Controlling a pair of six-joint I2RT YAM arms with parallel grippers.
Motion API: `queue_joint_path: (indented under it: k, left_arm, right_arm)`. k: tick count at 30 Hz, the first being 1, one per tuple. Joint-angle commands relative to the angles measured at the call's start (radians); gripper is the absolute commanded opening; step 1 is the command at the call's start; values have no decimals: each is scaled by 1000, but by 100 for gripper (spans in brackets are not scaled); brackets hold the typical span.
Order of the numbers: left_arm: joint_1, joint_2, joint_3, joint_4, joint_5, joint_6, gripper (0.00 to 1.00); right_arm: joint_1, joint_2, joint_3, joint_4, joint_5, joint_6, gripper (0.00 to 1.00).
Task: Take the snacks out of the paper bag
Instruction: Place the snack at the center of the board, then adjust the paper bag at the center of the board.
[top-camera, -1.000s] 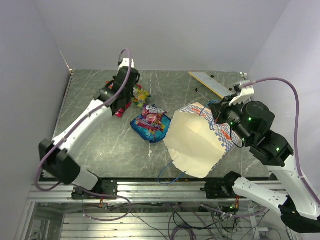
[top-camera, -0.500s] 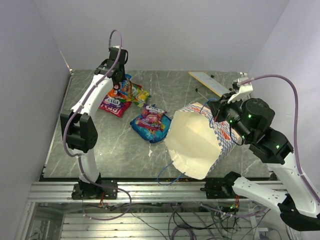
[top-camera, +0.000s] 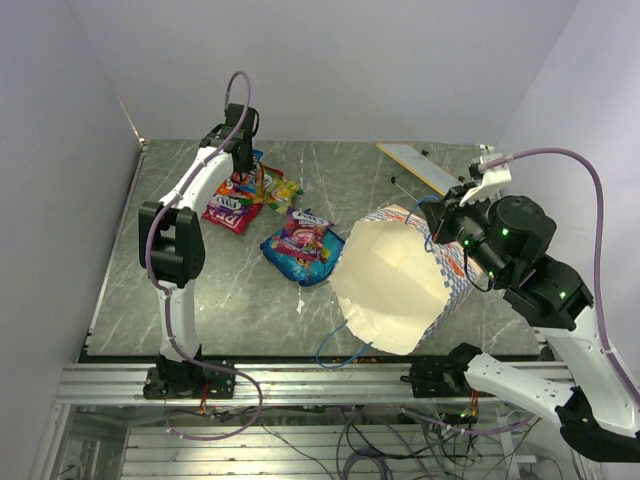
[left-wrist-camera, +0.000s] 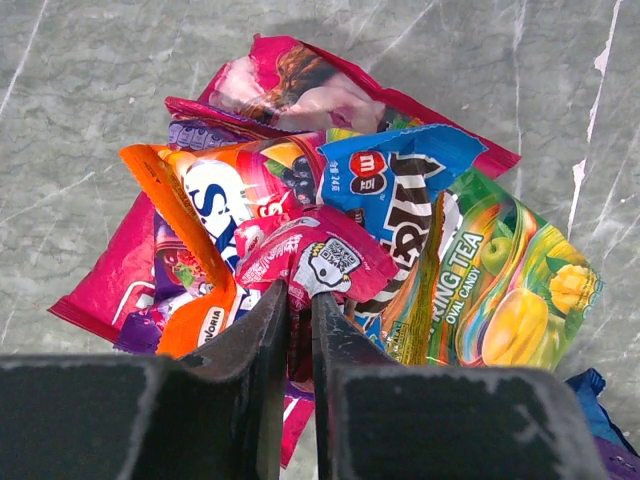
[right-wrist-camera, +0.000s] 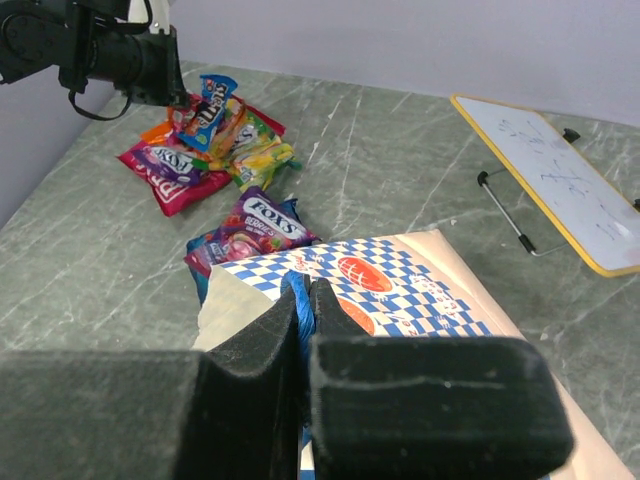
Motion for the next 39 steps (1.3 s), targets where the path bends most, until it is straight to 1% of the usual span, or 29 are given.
queue_joint_path:
  k: [1, 3, 8, 11, 13, 14, 16, 21, 25, 29, 32, 37, 39]
  left_arm:
    - [13, 11, 3, 7, 10, -1, 24]
    - [14, 11, 25, -21, 4, -16, 32]
    - [14, -62, 3, 0, -1, -43, 52]
    - [13, -101, 15, -32, 9, -84, 80]
    - [5, -133, 26, -57, 24, -122, 92]
    - [-7, -157, 18, -57, 37, -136, 96]
    - [-38, -212, -11, -46, 50, -153, 98]
    - [-106, -353, -130, -39, 72, -183, 98]
    - [-132, -480, -234, -45, 92, -193, 98]
    - [-139, -569, -300, -71, 105, -186, 97]
    - [-141, -617, -322, -104, 113, -180, 97]
    - [-141, -683, -332, -140, 127, -173, 97]
    - [-141, -694, -318, -154, 135, -172, 97]
  right_arm:
    - [0, -12, 32, -12, 21, -3, 0]
    - [0, -16, 32, -13, 21, 1, 0]
    - [1, -20, 21, -12, 17, 21, 0]
    - [1, -15, 19, -8, 7, 34, 0]
    - [0, -12, 19, -6, -2, 38, 0]
    - [0, -7, 21, -6, -10, 40, 0]
    - [0, 7, 32, -10, -22, 47, 0]
    - [1, 71, 130, -33, -61, 112, 0]
    - [1, 115, 194, -2, -74, 162, 0]
    - [-1, 140, 218, 37, -58, 144, 0]
    - [0, 144, 202, 17, 61, 157, 0]
    - [-1, 147, 120, -73, 388, 182, 0]
    - [-4, 154, 97, -96, 472, 172, 0]
